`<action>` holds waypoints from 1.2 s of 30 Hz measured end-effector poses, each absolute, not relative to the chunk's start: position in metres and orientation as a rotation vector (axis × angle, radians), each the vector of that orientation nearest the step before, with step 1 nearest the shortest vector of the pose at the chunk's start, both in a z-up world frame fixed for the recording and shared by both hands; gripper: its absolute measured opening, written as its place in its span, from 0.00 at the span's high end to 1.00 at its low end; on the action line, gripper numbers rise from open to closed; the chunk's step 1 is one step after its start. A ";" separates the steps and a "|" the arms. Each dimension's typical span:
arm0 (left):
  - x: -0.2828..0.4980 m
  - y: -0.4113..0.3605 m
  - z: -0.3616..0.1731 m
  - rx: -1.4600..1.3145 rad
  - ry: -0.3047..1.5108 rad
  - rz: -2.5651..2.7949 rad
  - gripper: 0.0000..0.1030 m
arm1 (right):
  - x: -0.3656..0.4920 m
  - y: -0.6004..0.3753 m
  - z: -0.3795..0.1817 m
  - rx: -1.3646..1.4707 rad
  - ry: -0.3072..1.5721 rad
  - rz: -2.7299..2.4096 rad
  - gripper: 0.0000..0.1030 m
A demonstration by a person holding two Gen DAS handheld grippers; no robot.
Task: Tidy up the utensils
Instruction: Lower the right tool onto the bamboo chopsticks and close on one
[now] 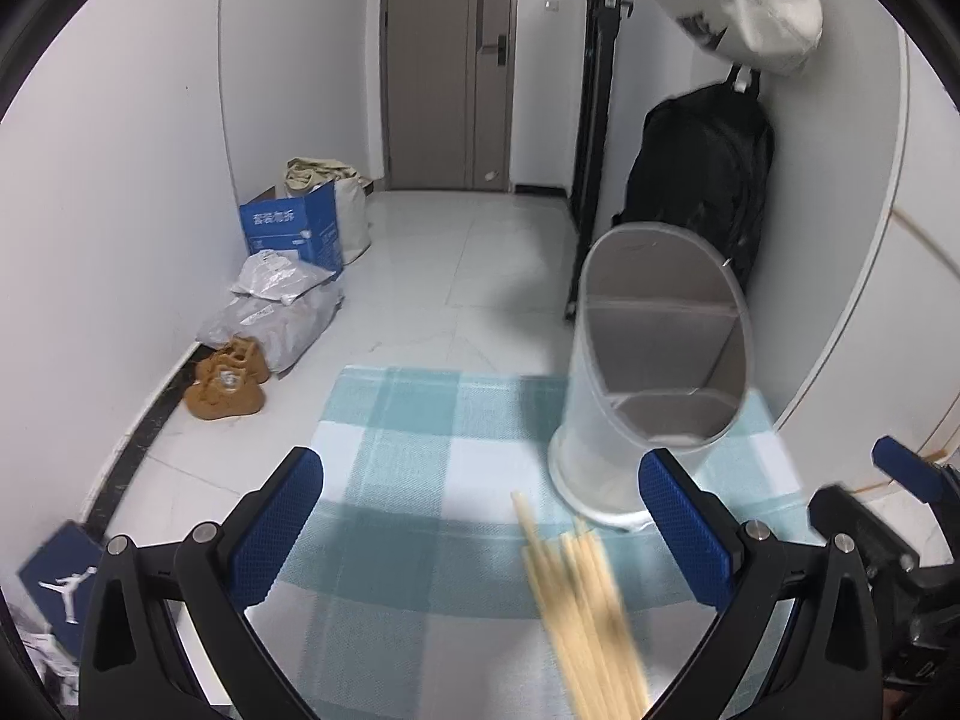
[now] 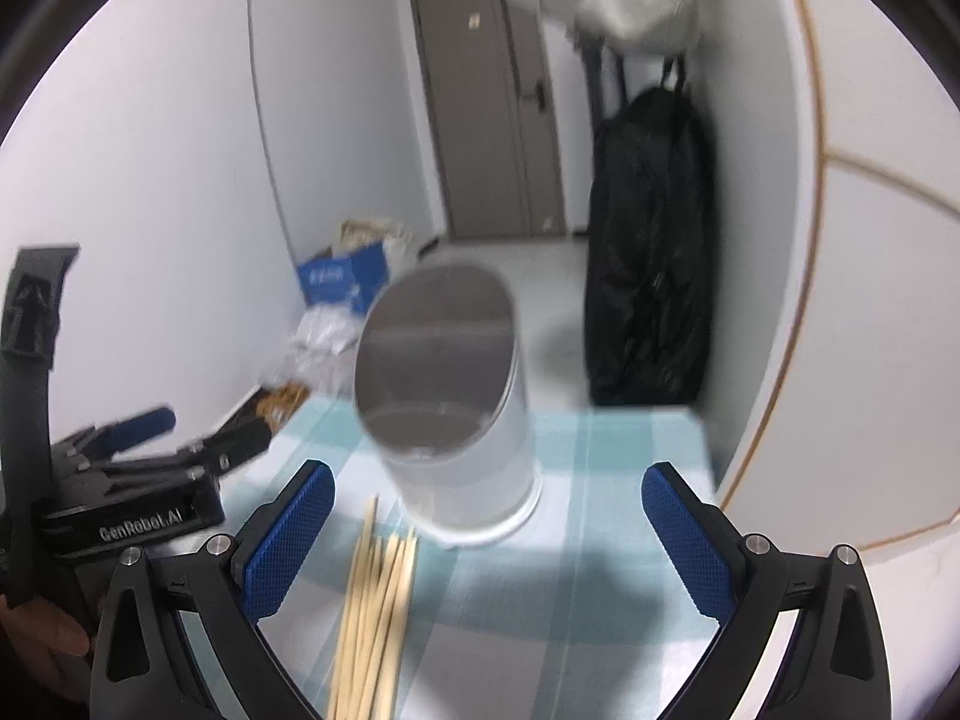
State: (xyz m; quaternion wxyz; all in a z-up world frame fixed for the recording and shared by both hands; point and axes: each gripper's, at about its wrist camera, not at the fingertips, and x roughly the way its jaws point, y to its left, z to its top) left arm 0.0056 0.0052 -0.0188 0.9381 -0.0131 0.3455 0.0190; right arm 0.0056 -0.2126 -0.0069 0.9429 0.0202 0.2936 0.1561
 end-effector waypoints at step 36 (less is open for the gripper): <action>0.029 0.074 -0.098 -0.135 1.154 0.118 0.01 | 0.085 -0.129 -0.117 -0.056 1.144 0.414 0.92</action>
